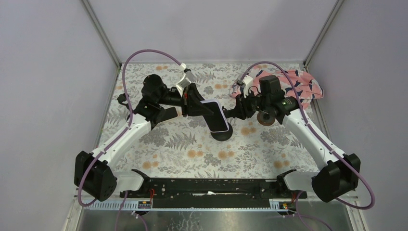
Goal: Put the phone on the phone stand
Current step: Adjust the phone stand at the center of the board.
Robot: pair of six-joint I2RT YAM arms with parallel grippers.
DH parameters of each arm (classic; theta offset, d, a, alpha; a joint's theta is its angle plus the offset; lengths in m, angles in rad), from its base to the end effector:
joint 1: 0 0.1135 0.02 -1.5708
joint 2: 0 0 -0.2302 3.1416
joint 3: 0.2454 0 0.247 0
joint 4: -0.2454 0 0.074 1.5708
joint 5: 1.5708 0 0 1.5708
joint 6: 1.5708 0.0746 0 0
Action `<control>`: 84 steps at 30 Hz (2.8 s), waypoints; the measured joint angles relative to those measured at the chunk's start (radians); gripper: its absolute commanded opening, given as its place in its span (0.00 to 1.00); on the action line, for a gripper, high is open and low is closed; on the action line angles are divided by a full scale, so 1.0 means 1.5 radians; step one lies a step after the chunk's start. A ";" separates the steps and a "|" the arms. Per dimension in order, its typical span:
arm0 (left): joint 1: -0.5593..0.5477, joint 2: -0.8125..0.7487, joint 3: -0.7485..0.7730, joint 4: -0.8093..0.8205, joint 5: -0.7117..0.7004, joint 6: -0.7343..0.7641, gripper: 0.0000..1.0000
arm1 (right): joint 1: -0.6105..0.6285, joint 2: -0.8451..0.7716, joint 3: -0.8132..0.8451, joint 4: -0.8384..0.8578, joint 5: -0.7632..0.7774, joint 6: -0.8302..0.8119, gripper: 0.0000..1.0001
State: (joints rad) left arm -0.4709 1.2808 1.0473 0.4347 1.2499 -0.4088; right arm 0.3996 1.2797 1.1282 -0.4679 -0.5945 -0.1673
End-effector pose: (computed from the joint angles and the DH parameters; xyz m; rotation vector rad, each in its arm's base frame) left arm 0.2323 -0.1977 0.3565 1.1802 1.2552 -1.5161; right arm 0.2697 0.1593 0.2783 -0.9251 1.9652 0.7809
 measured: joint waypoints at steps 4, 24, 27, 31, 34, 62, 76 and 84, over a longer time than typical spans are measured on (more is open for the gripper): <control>0.000 0.000 0.000 0.000 -0.001 0.000 0.00 | 0.000 -0.004 0.003 -0.002 0.000 0.000 0.39; -0.001 0.000 0.000 0.000 -0.001 0.000 0.00 | 0.002 -0.026 -0.005 -0.014 0.007 -0.007 0.40; -0.001 0.000 0.000 0.000 -0.001 0.000 0.00 | 0.006 -0.026 -0.007 -0.013 0.011 -0.008 0.37; -0.001 0.000 0.000 0.000 -0.001 0.000 0.00 | 0.009 -0.026 -0.011 -0.013 0.024 -0.008 0.34; -0.001 0.000 0.000 0.000 -0.001 0.000 0.00 | 0.009 -0.026 -0.011 -0.013 0.027 -0.008 0.34; -0.005 0.000 0.000 0.000 -0.001 0.000 0.00 | 0.009 -0.022 -0.018 0.013 0.057 0.009 0.21; -0.005 0.002 0.001 0.000 -0.001 0.000 0.00 | 0.012 -0.022 -0.023 0.011 0.052 0.010 0.31; -0.006 0.002 0.001 0.000 -0.001 0.000 0.00 | 0.012 -0.022 -0.027 0.009 0.055 0.004 0.16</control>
State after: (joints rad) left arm -0.4793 1.2839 1.0492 0.4351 1.2480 -0.4084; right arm 0.4179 1.2465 1.0882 -0.4545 -0.5125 -0.1619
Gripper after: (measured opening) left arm 0.205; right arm 0.224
